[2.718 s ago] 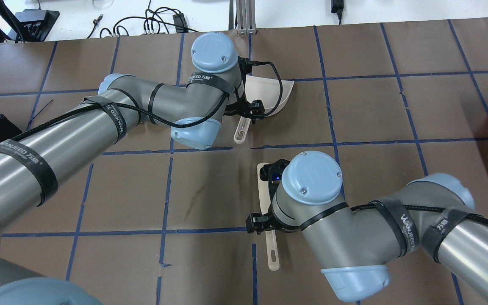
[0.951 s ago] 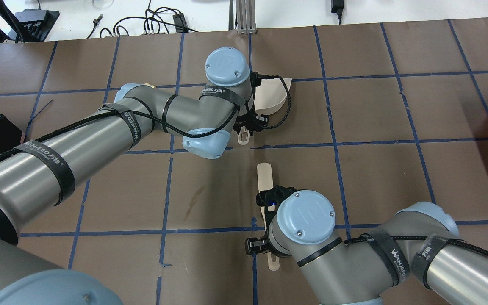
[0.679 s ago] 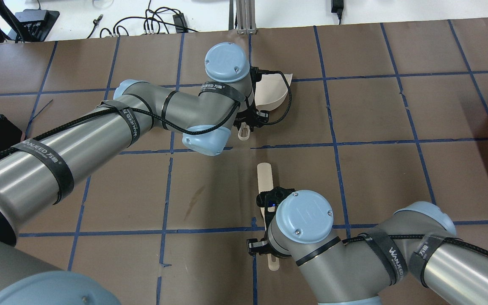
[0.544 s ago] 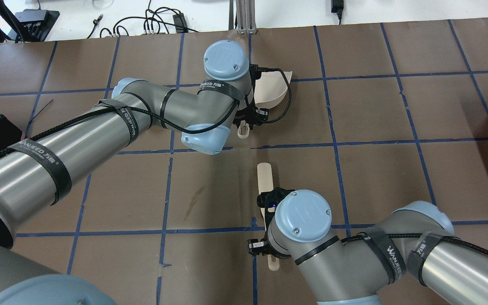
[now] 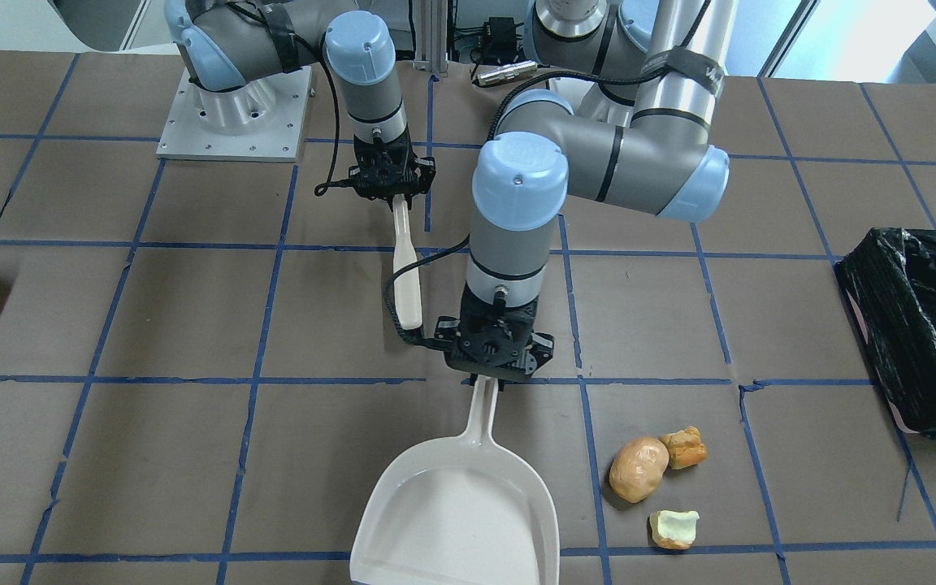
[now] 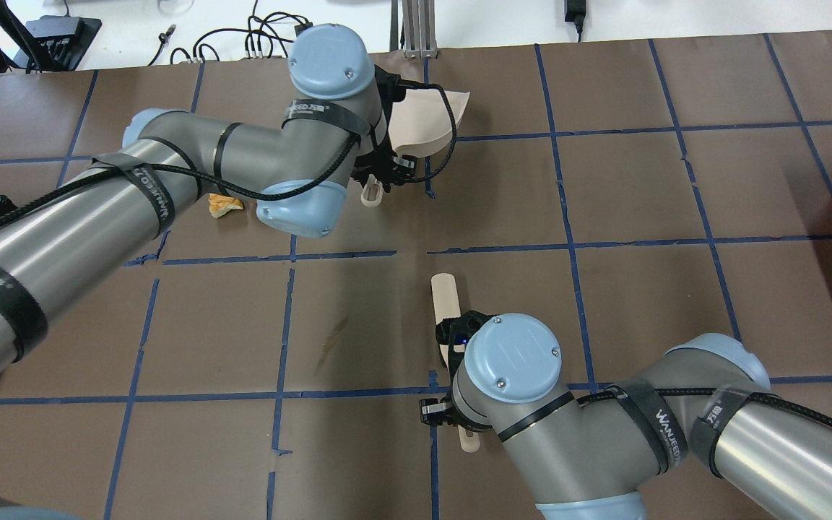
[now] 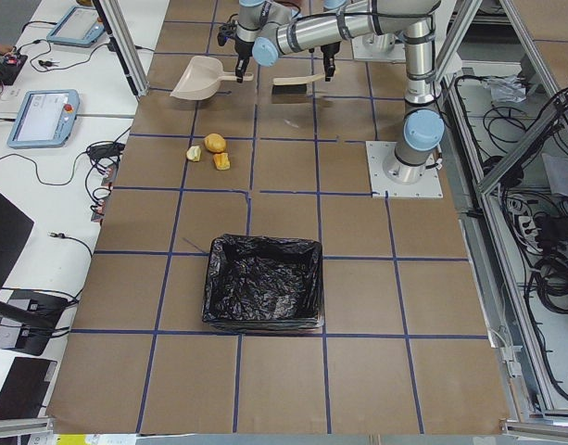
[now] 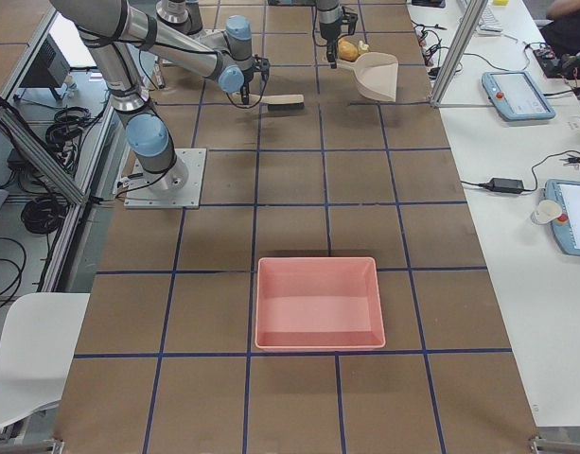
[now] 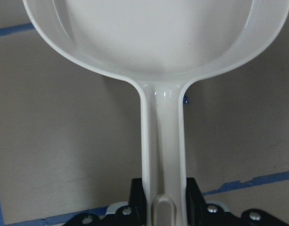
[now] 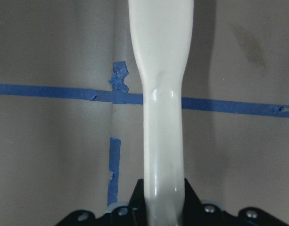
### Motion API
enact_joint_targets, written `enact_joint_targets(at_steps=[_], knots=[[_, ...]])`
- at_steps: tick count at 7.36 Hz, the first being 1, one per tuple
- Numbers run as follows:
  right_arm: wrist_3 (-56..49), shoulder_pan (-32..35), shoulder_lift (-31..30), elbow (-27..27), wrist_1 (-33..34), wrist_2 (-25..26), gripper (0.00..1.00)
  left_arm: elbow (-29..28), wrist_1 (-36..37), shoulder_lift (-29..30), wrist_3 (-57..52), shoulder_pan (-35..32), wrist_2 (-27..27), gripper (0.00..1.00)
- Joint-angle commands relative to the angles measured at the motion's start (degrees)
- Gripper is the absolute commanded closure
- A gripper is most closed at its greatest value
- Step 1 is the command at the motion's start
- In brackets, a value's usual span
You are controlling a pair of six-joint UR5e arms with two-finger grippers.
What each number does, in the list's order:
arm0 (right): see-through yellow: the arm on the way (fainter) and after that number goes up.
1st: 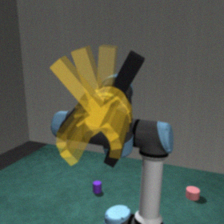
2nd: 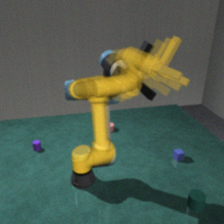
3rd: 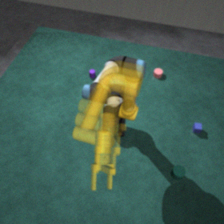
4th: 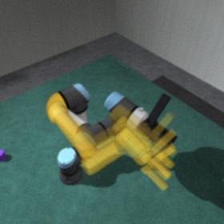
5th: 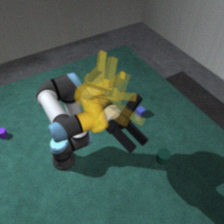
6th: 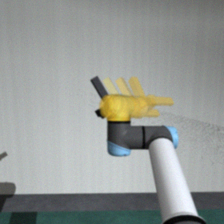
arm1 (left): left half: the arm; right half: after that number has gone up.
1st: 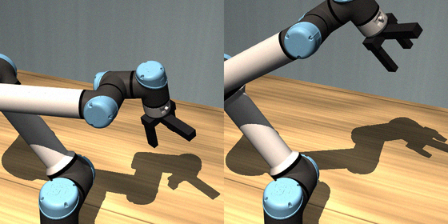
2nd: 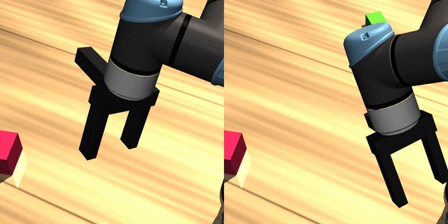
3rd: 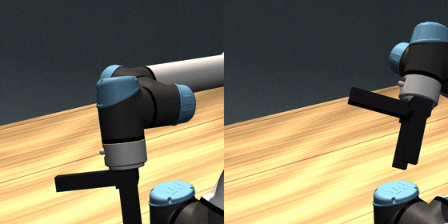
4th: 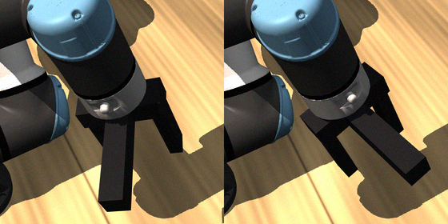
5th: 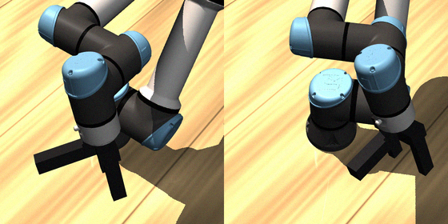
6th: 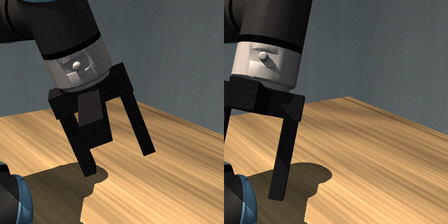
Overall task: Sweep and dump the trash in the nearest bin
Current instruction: 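Lift the dustpan with the left gripper and set it down beside the bread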
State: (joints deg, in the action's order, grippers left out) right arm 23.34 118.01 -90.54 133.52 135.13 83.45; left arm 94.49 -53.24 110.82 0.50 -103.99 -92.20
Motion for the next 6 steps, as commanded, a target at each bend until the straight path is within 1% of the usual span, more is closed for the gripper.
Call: enact_joint_targets(at_steps=[1, 2, 3, 4, 5, 6], knots=[[-0.3, 0.0, 0.1, -1.8, 0.0, 0.0, 0.73, 0.0, -7.9, -6.0, -9.3, 6.8, 0.2, 1.00], [0.0, 0.0, 0.4, -3.2, -1.1, 0.0, 0.73, 0.6, -12.2, -8.9, -16.9, 11.0, 0.2, 1.00], [0.1, -0.1, 1.1, -3.2, -1.4, -0.1, 0.72, 2.1, -16.3, -12.2, -25.7, 15.3, -0.1, 1.00], [0.2, -0.1, 1.2, -4.1, -1.3, 0.0, 0.72, 2.3, -19.4, -14.6, -31.2, 19.7, 0.1, 1.00], [-0.1, -0.5, 1.2, -6.3, -1.5, 0.0, 0.72, 2.4, -21.6, -15.4, -41.3, 24.4, -0.1, 1.00], [-0.4, -0.5, 1.2, -9.6, -4.6, 0.0, 0.73, 2.4, -25.2, -15.5, -47.9, 29.8, 0.1, 1.00]])
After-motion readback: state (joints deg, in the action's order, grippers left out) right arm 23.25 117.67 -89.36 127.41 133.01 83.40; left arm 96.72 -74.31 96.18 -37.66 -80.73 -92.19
